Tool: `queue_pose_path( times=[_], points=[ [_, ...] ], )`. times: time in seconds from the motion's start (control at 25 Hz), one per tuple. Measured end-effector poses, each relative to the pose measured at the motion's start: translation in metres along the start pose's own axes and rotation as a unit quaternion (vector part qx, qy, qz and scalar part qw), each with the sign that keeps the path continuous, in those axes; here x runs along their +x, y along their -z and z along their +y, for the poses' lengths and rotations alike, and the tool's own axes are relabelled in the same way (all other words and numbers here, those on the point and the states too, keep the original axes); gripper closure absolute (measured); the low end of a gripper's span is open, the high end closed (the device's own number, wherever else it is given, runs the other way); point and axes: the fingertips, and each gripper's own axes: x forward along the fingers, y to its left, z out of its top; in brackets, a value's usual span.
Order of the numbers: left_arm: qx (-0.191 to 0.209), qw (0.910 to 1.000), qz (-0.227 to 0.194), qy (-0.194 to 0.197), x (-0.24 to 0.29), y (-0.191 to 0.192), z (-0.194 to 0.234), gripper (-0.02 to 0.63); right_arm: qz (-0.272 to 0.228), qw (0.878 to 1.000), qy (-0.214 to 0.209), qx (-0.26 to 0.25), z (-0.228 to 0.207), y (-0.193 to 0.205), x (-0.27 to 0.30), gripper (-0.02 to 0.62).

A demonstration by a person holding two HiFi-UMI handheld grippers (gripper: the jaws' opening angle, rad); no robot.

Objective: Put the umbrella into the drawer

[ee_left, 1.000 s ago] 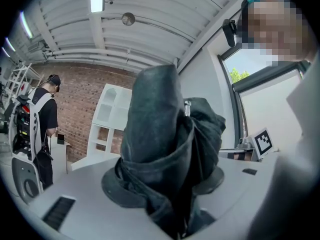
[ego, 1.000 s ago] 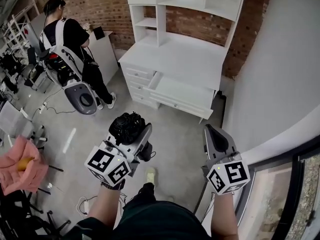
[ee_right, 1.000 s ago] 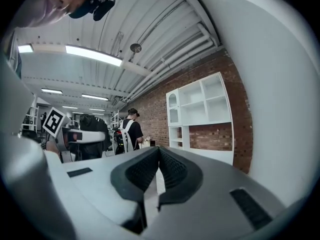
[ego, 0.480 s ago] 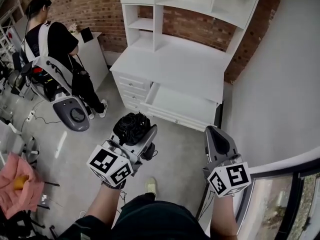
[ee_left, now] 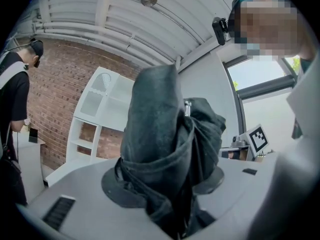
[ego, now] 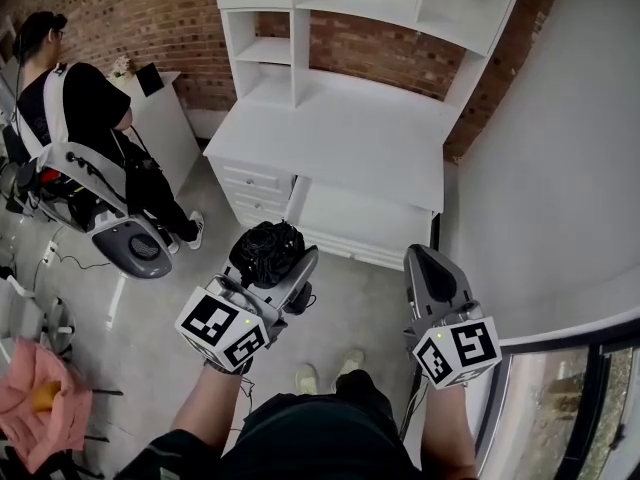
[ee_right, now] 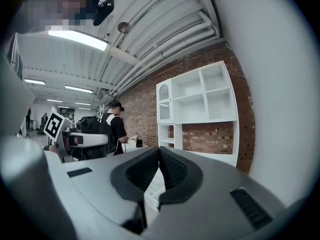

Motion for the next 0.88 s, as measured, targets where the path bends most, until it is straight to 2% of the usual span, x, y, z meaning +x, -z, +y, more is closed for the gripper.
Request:
queue_pose_path(
  times=[0.24,0.52,0.88],
  points=[
    [-0.005,1.0000,0.000,0.000,0.029,0.009,0.022,0.391,-0.007,1.000,-0.007,0.007,-0.017,0.011,0.034,0.592],
    [-0.004,0.9999,0.008,-0.010,0.092,0.018,0.043,0.391,-0.016,0.999,-0.033,0.025,-0.067,0.010,0.089,0.592],
    [-0.062,0.9963,0.006,-0.059,0.196,0.048,0.084,0.391,-0.010,0.996,-0.078,0.046,-0.149,0.016,0.170,0.592]
  ],
)
